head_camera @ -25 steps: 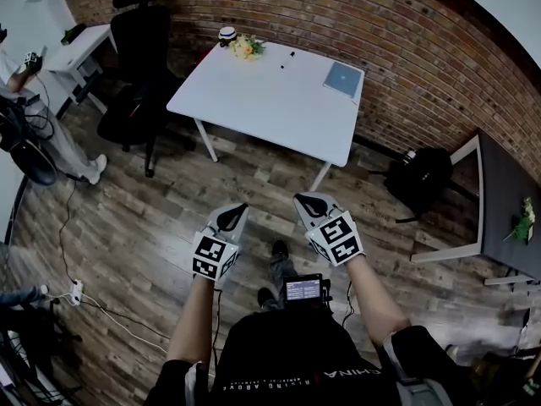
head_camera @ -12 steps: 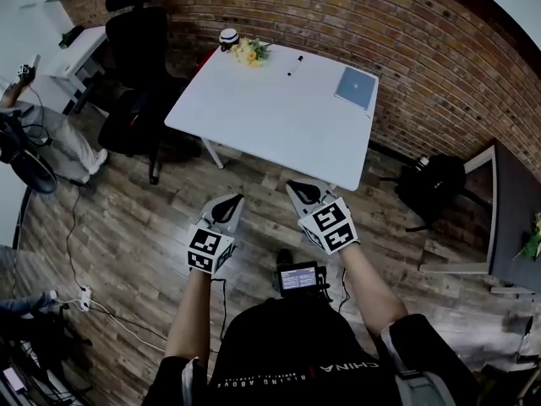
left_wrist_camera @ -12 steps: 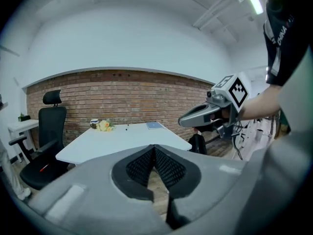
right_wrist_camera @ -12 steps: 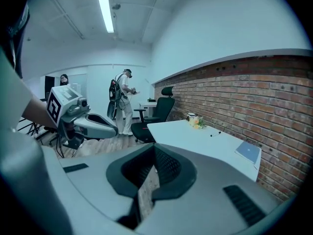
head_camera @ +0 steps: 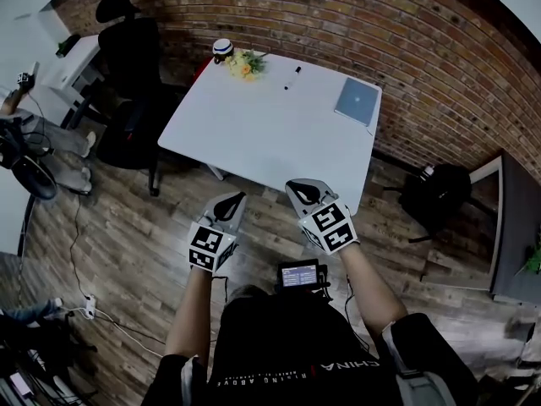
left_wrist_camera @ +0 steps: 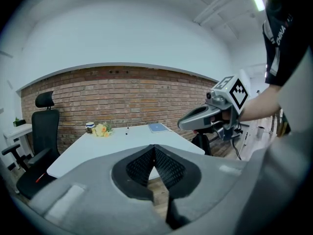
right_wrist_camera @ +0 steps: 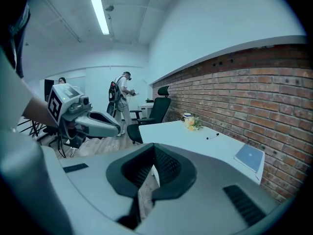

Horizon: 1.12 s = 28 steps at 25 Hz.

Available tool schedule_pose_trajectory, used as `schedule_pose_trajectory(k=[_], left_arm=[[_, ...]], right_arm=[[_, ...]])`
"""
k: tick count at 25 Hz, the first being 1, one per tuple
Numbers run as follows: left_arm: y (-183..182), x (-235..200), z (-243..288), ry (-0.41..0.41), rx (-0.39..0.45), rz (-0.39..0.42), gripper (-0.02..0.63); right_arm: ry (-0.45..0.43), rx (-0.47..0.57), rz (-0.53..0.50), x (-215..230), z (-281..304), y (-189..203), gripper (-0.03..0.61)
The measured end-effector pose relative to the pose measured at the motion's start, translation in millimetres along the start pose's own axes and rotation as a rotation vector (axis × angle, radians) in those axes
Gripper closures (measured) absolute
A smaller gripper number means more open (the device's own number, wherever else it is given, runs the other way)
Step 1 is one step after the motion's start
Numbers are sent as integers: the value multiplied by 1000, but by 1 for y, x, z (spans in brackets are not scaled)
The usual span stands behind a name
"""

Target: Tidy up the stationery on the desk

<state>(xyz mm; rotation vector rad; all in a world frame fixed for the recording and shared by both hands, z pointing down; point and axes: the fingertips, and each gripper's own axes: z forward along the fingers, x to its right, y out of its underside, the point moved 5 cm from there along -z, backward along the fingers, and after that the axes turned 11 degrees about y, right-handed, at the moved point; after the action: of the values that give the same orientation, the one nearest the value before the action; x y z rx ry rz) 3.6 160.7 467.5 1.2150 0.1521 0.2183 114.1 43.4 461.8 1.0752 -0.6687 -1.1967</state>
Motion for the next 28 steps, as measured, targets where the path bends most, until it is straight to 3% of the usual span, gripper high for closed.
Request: schedule_pose_trajectory(k=[13,28], left_arm=[[-7,-62,55,90,-7,1,609],[-10,-228,110,342,-31,19,609]], right_arm=[[68,-40,23,43,51,-5,571],[283,-145,128,65,182,-44,571]])
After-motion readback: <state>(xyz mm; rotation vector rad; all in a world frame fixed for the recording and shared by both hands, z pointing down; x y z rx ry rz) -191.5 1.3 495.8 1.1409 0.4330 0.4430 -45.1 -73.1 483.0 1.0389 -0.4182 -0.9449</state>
